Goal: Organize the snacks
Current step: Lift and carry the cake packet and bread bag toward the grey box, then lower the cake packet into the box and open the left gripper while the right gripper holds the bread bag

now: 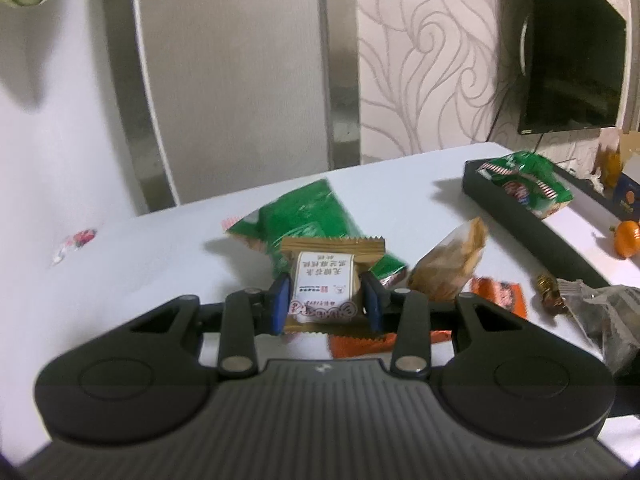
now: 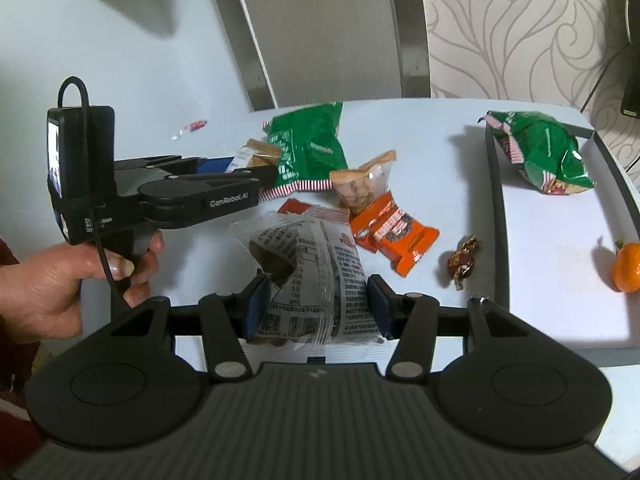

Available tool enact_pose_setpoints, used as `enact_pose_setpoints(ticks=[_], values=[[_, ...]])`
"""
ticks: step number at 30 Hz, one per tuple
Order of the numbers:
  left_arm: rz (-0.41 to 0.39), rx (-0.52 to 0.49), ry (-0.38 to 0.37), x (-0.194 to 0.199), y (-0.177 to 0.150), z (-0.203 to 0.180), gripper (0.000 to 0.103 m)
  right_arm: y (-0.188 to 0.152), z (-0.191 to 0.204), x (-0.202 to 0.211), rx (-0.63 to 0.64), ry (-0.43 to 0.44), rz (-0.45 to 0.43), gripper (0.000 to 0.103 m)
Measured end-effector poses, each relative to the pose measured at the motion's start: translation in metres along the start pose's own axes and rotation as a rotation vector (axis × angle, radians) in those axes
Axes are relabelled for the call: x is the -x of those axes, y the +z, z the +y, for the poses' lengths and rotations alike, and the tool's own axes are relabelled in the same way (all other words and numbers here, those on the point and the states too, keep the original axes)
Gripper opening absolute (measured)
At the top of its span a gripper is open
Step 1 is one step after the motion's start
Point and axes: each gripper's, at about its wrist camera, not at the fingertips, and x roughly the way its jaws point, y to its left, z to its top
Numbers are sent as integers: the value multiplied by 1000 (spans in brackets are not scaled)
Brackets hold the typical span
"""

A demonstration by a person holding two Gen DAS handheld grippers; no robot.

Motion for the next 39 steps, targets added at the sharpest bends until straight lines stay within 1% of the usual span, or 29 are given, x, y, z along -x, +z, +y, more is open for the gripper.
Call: enact_pose_setpoints(ticks=[8, 13, 21, 30, 39], values=[[-26, -17, -21, 1, 19, -19, 41, 3, 3, 21, 15, 29, -41, 59], [-37, -25, -41, 2, 28, -33, 41, 4, -6, 33, -14, 22, -63, 59], [-46, -47, -93, -4, 39, -66, 41, -1, -36, 53, -82, -18, -89, 59], [-49, -81, -148, -17, 47, -112, 41, -11, -84, 72, -160, -99, -103, 59], [-45, -93, -179, -41, 53, -146, 41, -17, -114, 79, -185, -127, -104, 59]])
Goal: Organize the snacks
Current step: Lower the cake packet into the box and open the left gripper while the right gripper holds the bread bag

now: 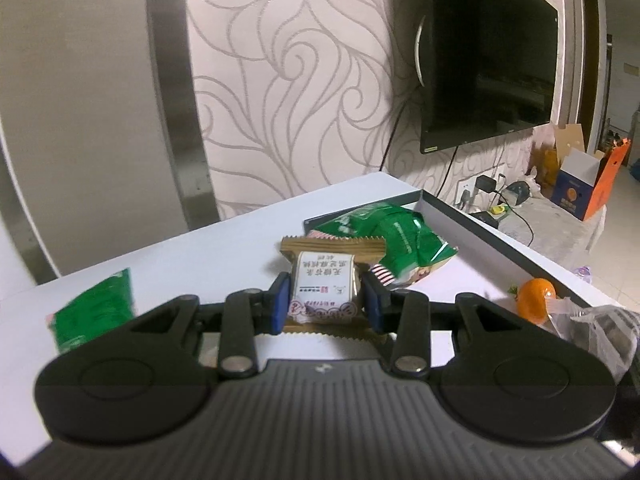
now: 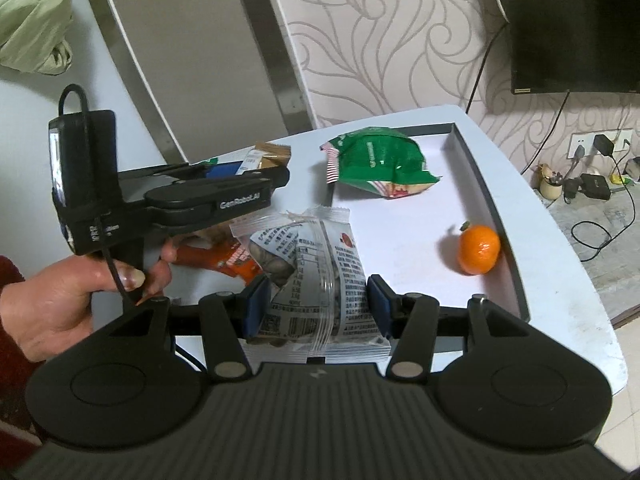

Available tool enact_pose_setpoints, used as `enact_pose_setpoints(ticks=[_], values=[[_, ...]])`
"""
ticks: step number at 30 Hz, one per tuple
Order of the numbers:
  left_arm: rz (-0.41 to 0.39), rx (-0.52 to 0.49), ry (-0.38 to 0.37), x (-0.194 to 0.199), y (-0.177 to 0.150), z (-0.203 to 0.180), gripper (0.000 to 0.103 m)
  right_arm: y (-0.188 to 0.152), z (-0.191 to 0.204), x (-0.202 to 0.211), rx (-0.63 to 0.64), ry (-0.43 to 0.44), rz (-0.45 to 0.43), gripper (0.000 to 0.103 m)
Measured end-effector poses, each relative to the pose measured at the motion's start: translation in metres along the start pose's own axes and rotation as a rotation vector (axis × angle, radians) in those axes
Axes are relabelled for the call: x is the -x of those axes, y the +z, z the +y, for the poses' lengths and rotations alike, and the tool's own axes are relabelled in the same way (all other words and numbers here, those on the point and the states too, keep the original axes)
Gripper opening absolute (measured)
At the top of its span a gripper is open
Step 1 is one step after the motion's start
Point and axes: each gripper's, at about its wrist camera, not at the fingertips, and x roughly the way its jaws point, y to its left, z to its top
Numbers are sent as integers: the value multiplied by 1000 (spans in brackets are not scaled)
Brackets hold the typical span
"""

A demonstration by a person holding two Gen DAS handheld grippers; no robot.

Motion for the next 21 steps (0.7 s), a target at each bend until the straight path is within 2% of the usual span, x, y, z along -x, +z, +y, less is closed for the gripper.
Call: enact_pose_setpoints(ticks=[16, 21], values=[[40, -40, -74, -48, 4, -47, 41, 8, -40, -5, -30, -50, 8, 59], [44, -64, -72, -64, 8, -56, 41, 9, -54, -10, -46, -70, 21, 59]])
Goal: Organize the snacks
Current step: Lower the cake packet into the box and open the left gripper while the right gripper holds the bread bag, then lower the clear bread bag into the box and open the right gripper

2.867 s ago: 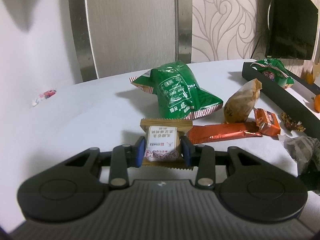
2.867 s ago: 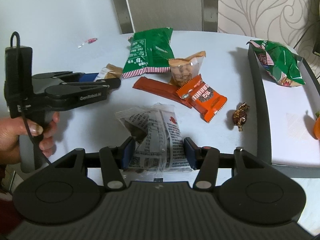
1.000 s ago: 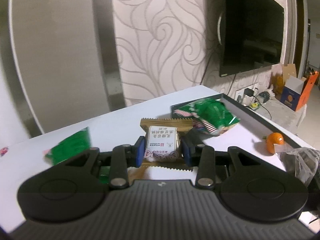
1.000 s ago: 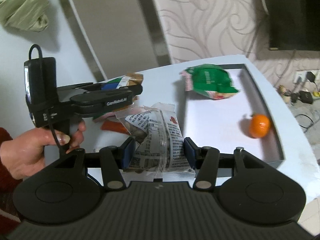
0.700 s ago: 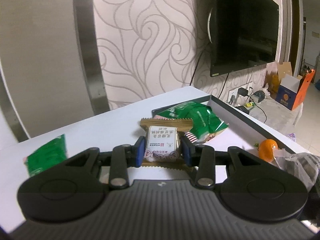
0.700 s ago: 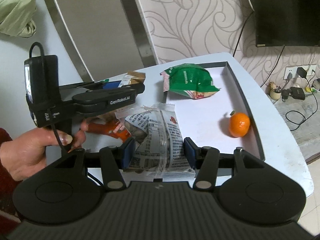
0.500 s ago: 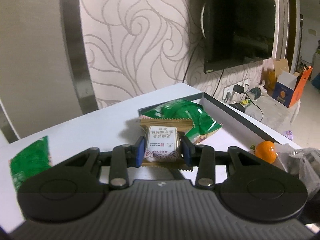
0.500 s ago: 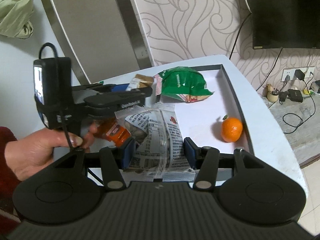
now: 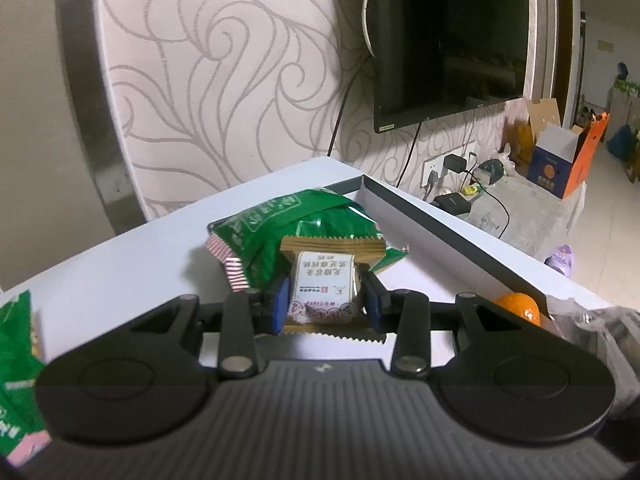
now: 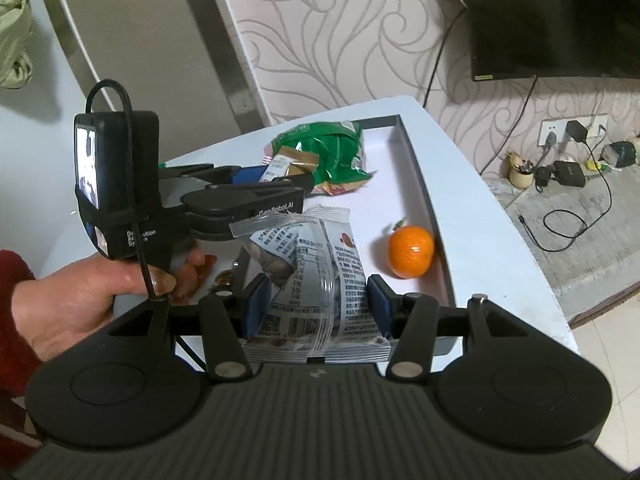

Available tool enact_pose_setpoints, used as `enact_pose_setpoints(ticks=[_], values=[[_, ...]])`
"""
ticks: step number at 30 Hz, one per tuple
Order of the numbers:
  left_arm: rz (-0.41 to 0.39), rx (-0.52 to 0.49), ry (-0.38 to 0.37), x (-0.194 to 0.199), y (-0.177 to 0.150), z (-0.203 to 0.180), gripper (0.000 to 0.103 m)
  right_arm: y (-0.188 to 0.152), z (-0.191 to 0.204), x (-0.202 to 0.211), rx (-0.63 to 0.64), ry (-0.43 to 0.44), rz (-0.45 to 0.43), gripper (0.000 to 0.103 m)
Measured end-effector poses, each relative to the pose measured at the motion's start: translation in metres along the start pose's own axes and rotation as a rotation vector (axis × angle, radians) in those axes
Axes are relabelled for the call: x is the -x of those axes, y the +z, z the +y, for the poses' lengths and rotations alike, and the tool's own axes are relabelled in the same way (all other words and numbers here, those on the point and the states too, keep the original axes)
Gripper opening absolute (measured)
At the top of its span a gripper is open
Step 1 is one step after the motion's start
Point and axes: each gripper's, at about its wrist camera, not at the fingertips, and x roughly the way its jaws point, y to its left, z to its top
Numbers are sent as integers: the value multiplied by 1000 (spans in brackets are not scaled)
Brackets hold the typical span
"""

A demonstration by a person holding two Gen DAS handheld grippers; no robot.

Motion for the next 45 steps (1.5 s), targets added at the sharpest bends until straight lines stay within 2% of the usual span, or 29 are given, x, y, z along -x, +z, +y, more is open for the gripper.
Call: enact_pose_setpoints(ticks=[12, 19, 21, 36, 45], values=[[36, -14, -29, -23, 1, -12, 43, 2, -10, -9, -2, 0, 28, 59], [28, -22, -26, -23, 0, -16, 63, 2, -10, -11, -11, -4, 30, 59], [22, -19, -24, -21, 1, -16, 66, 1, -10, -12, -13, -3, 32, 59], [-5, 29, -38, 0, 5, -6, 66, 3, -10, -21, -10, -1, 21, 59], [-41, 23, -44, 35, -2, 5, 66, 9, -11, -40, 20, 4, 27, 57]])
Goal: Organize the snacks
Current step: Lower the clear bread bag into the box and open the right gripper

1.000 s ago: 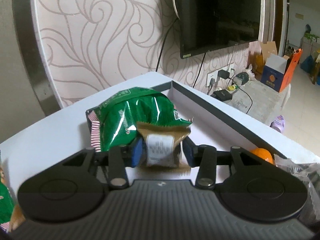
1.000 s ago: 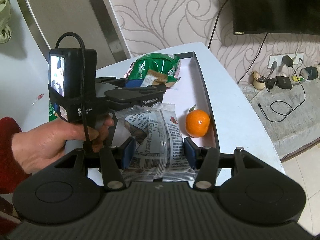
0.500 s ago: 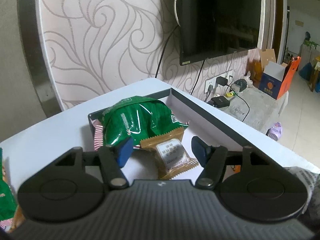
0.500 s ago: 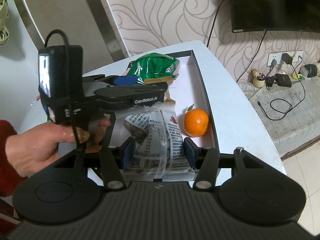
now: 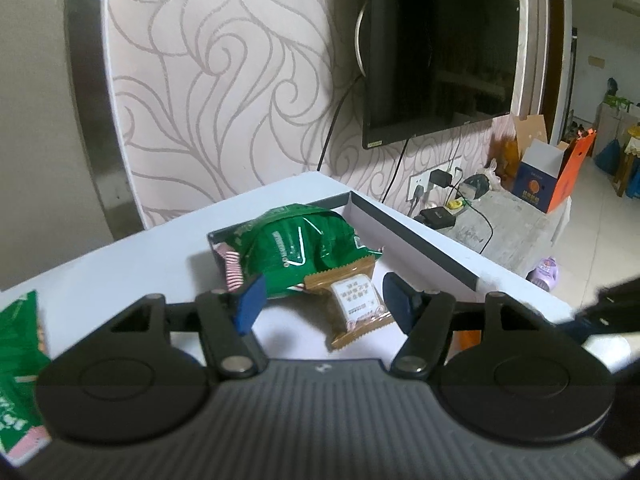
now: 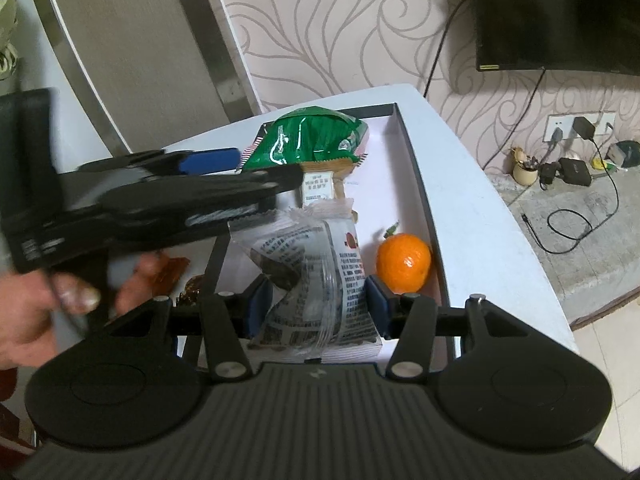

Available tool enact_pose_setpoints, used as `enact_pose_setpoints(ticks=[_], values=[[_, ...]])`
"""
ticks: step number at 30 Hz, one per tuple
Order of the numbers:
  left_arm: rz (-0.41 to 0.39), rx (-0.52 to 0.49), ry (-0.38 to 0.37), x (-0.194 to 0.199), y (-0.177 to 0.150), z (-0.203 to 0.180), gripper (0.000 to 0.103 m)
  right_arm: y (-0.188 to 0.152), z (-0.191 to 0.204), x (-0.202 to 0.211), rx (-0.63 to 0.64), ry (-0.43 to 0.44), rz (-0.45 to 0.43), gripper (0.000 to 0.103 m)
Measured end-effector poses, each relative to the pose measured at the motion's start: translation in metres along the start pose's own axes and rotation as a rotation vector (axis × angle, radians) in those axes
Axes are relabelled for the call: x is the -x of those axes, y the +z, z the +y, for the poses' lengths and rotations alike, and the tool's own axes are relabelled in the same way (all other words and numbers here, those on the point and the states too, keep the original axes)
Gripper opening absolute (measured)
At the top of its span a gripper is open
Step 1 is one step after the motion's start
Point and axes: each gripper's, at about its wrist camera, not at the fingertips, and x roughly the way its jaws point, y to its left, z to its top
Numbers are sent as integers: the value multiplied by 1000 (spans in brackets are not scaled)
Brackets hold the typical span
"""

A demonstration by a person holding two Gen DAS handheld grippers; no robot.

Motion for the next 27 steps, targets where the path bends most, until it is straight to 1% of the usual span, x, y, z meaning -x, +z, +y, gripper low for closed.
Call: enact_pose_setpoints(ticks=[6, 11, 13, 18, 20, 24, 25, 26, 27], values=[[-11, -25, 11, 15, -5, 5, 66, 12, 4, -21, 60, -23, -4, 55], [-10, -38, 13, 23, -10, 9, 66, 20, 9, -41, 154, -63, 4, 55], [-9, -40, 13, 25, -10, 10, 66, 21, 14, -48, 202, -76, 16, 55], [-14, -30, 20, 28, -9, 14, 66, 22, 33, -70, 370, -138, 47, 55], [-14, -24, 22, 28, -9, 17, 66, 21, 36, -78, 411, -163, 63, 55], [-14, -17, 26, 29, -9, 22, 66, 21, 39, -84, 429, -177, 74, 57], [-15, -17, 26, 30, -9, 23, 66, 21, 39, -84, 424, -180, 77, 58], [-16, -17, 25, 31, -9, 23, 66, 20, 39, -82, 415, -183, 80, 63], [-16, -17, 23, 31, -9, 24, 66, 20, 38, -81, 406, -180, 79, 65]])
